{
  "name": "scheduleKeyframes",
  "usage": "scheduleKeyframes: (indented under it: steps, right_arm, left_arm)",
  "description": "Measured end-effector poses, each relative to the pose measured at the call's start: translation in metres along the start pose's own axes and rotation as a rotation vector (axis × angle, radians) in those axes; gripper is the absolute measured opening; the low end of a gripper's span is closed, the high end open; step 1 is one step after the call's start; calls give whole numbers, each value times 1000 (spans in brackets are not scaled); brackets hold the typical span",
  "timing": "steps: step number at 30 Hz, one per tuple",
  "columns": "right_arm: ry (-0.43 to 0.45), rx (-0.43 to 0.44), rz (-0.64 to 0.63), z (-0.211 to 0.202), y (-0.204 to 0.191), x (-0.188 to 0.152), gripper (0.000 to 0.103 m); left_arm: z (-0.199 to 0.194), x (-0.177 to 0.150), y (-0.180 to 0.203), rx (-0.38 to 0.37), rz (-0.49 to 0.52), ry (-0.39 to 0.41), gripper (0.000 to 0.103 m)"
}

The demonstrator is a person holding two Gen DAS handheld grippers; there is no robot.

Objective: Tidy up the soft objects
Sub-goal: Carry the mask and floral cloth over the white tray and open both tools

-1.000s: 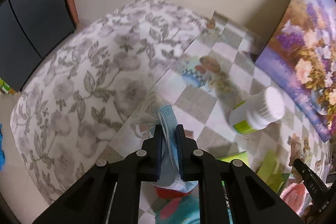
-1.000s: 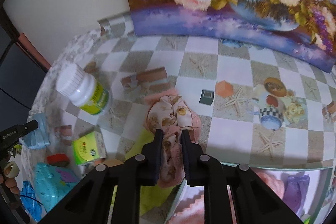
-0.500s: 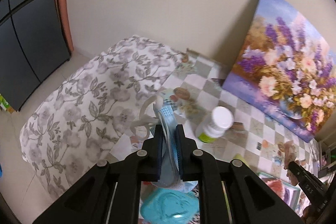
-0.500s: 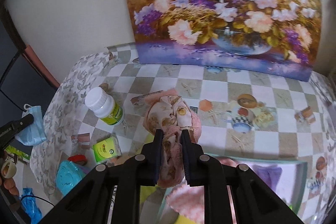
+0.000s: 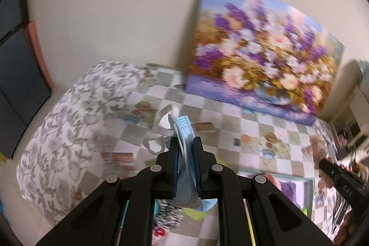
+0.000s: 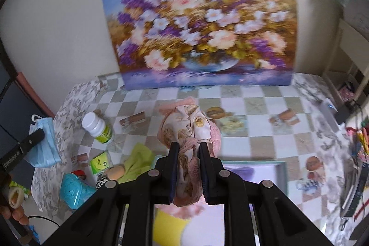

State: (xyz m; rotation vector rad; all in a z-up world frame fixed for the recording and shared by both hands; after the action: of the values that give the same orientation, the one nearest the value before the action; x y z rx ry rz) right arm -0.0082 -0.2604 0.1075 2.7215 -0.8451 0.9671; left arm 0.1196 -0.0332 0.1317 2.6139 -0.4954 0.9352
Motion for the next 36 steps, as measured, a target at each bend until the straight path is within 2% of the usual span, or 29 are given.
scheduleKeyframes:
  steps: [11, 16, 21, 23, 27, 36]
  right_arm:
    - [-36, -120, 105, 1, 91, -24, 18]
    - [-89, -128, 150, 23, 124, -30, 18]
    - [-222, -132, 166, 74, 137, -51, 18]
    - [-271, -133, 170, 91, 140, -61, 19]
    - [-309, -123, 171, 111, 141, -72, 19]
    - [-371, -109, 175, 139, 135, -84, 19]
  left_arm:
    - [27, -49, 101, -166, 135, -123, 12]
    - [43, -65, 134, -201, 174, -167, 12]
    - [76, -86, 162, -218, 220, -239, 12]
    - [96, -99, 173, -224, 234, -291, 12]
    - [122, -121, 184, -222, 251, -357, 12]
    - [151, -140, 193, -194, 288, -392, 12]
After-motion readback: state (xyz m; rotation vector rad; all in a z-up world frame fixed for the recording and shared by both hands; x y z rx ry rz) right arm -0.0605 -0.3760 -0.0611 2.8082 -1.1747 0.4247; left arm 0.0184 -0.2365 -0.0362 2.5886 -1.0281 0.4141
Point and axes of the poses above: each gripper's, at about its wrist camera, not at the fingertips, and z roughly the way its jaws point, y to its right, x to its top, the point moved 1 cm from there along z, roughly the way its jaws point, and after that the axes turned 7 degrees about -x, right-handed, at the moved point
